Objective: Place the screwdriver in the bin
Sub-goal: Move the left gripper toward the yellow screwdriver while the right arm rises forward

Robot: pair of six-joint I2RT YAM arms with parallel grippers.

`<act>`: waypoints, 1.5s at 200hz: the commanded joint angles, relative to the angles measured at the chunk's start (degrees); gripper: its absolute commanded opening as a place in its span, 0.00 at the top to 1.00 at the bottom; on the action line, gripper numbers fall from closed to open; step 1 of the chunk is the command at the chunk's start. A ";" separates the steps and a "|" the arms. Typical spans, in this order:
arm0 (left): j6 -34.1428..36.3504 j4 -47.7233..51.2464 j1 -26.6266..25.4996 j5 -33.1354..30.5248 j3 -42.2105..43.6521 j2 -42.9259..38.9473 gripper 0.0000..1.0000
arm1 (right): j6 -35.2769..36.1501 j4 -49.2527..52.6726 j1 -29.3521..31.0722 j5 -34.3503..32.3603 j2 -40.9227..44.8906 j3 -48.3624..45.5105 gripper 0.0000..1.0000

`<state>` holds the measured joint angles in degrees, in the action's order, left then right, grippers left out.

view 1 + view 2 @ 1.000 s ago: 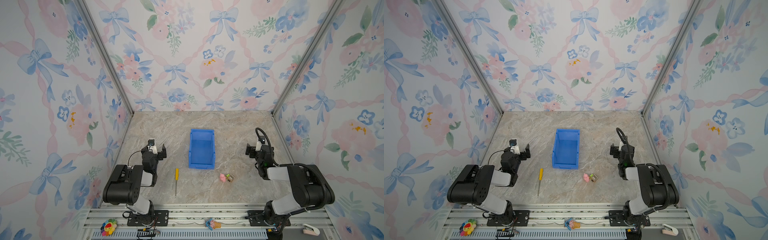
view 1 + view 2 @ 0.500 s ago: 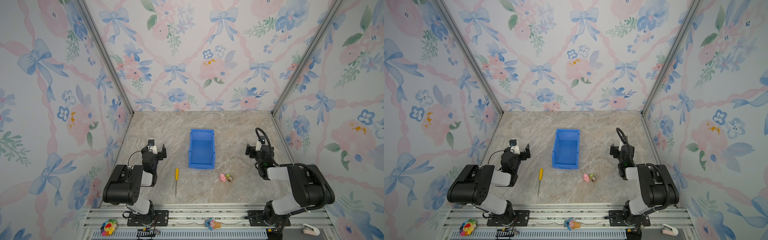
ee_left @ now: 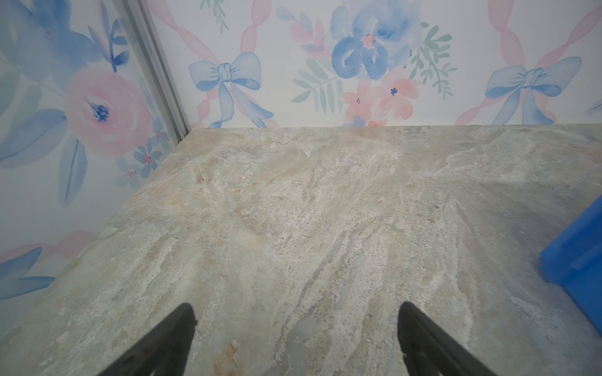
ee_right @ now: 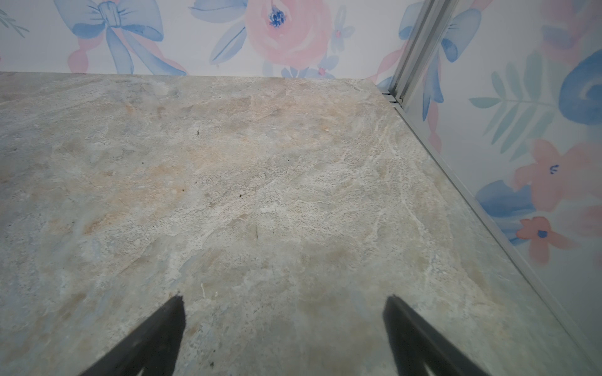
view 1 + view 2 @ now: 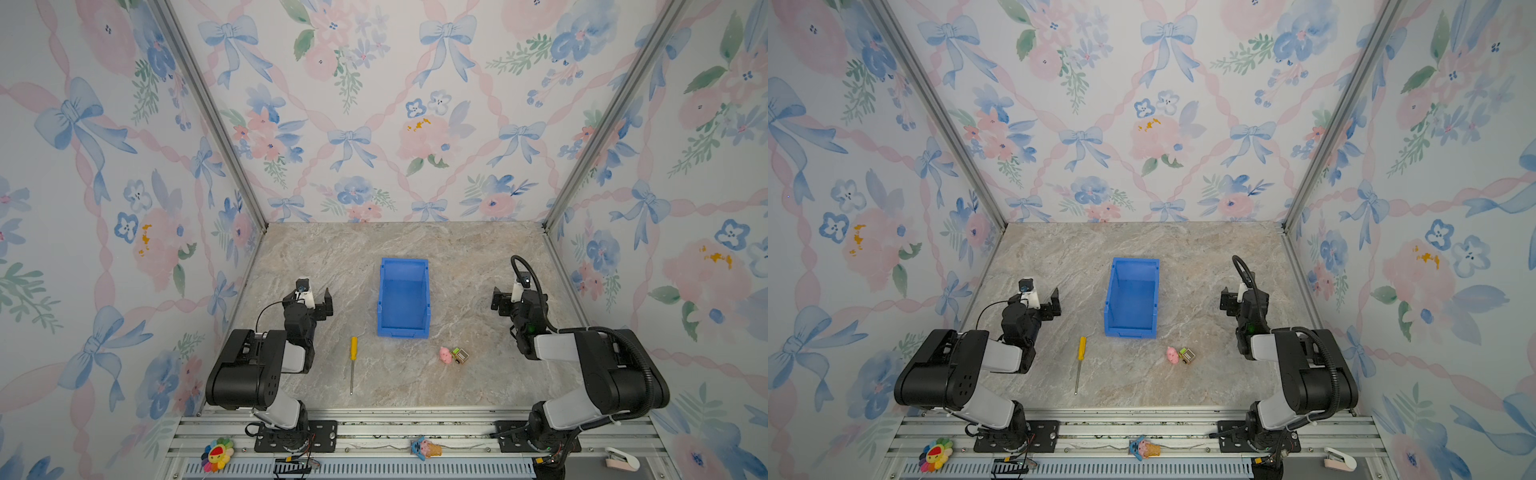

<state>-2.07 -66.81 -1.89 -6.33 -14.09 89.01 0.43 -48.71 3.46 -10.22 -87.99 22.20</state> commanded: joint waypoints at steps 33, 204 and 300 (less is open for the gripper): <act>0.92 -1.35 -0.39 0.30 0.07 0.32 0.02 | -0.89 -1.91 -0.05 0.39 -0.26 0.75 0.03; -14.57 57.69 -3.09 -7.75 -19.38 -22.55 0.02 | -7.77 41.89 2.57 -4.30 24.08 11.39 0.03; -24.63 89.96 -10.88 2.60 -30.85 -27.21 0.02 | -22.07 74.81 10.65 -5.36 21.05 31.38 0.03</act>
<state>-23.94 13.34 -10.94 -8.19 -41.34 62.19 -18.59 17.19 11.38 -15.86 -66.28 51.27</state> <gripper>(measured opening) 0.975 0.968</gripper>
